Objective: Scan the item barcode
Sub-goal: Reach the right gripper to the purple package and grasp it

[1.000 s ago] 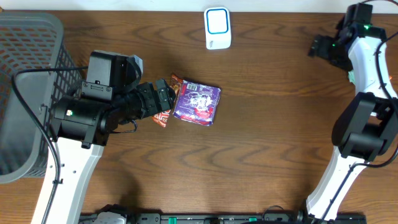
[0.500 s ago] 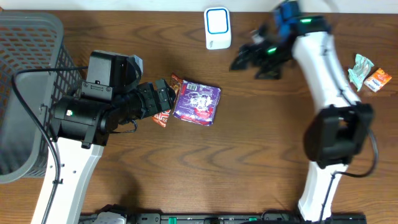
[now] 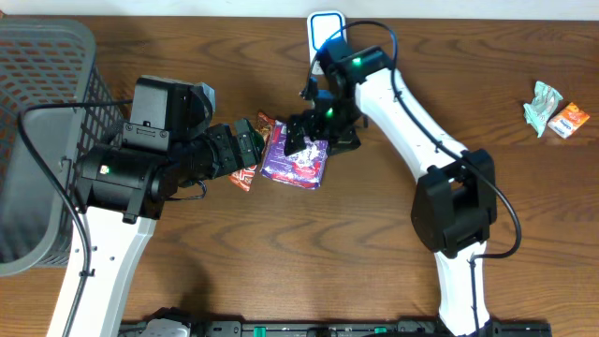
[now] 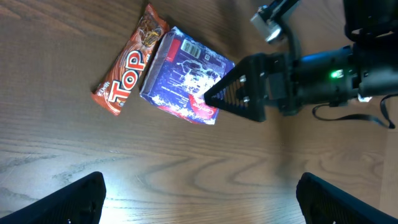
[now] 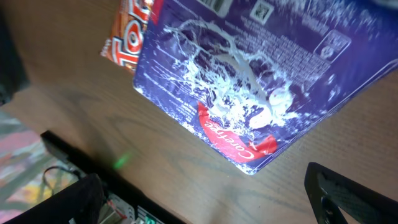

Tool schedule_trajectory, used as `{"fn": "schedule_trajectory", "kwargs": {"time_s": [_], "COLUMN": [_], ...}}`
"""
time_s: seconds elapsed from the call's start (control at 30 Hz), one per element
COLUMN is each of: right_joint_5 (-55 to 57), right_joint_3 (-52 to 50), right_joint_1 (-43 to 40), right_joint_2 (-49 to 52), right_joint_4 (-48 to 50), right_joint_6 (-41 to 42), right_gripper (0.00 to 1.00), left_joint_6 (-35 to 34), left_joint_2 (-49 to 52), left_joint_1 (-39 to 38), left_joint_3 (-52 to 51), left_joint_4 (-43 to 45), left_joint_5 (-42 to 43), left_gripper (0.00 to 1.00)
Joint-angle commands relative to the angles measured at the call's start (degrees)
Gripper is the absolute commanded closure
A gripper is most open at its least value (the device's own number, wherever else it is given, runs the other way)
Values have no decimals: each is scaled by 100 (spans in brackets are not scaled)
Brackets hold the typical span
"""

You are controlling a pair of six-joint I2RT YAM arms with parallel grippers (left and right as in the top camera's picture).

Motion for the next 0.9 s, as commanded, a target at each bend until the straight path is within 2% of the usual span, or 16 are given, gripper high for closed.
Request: {"fn": "schedule_trajectory", "kwargs": {"time_s": [0.0,0.17,0.43,0.87], "right_joint_5": [774,1738,2743,2758], "right_joint_3": [-15,-15,-17,-455], "right_joint_1": [160,319,317,197], "right_joint_2": [22,22,22,28], "right_joint_4": [-83,-127,-61,223], "right_joint_6": [649,1329,1325,1327], "right_gripper": [1,1,1,1], "left_joint_6": [33,35,33,35], "left_joint_2": [17,17,17,17], "left_joint_1": [24,24,24,24], "left_joint_3": [66,66,66,66], "left_joint_4": [2,2,2,2], "left_joint_5": [28,31,31,28], "left_gripper": [3,2,2,2]}}
